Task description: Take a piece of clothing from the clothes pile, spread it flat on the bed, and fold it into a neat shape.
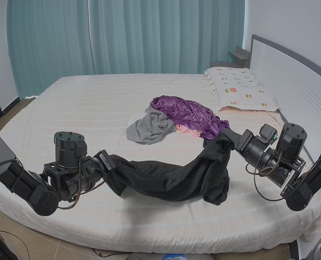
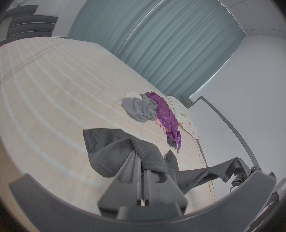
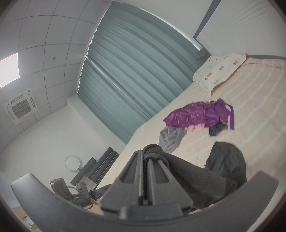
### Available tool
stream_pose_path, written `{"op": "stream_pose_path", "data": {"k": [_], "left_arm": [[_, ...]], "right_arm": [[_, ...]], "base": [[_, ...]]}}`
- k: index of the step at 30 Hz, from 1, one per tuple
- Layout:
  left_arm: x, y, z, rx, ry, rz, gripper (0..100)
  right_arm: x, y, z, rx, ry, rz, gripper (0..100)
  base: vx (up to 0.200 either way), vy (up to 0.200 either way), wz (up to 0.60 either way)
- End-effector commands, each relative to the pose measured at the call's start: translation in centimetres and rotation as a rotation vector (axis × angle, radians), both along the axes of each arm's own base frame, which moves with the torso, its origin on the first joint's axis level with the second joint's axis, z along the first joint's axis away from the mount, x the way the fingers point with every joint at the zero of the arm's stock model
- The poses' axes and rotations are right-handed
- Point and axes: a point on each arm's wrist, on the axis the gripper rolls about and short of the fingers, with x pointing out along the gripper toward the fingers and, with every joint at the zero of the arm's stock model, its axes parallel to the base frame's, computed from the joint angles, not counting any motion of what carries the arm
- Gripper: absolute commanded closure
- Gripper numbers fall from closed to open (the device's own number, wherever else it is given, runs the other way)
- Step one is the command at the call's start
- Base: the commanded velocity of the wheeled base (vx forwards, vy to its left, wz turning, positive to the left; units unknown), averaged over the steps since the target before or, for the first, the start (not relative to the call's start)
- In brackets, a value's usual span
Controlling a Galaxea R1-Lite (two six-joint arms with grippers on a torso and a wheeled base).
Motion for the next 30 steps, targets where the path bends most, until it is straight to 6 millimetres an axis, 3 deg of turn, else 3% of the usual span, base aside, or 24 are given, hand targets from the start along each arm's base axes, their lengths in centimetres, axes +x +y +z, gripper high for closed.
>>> {"op": "stream_pose_path", "data": {"k": [1, 9, 15, 30], "left_arm": [[-0.84, -0.35, -1.04, 0.012, 0.037, -0.017, 100], [-1.23, -0.27, -1.21, 0.014, 0.048, -0.02, 100], [-1.22, -0.27, -1.37, 0.016, 0.053, -0.02, 100], [-0.91, -0.42, -0.68, -0.032, 0.024, -0.005, 100]], "right_arm": [[-1.02, 0.57, -0.83, -0.017, 0.036, 0.03, 100], [-0.9, 0.48, -1.21, -0.023, 0.048, 0.024, 100], [-0.92, 0.46, -1.21, -0.027, 0.044, 0.022, 100], [-0.63, 0.08, -1.27, -0.03, 0.041, 0.004, 100]], "base": [[0.0, 0.0, 0.0], [0.0, 0.0, 0.0], [-0.2, 0.0, 0.0], [0.0, 0.0, 0.0]]}}
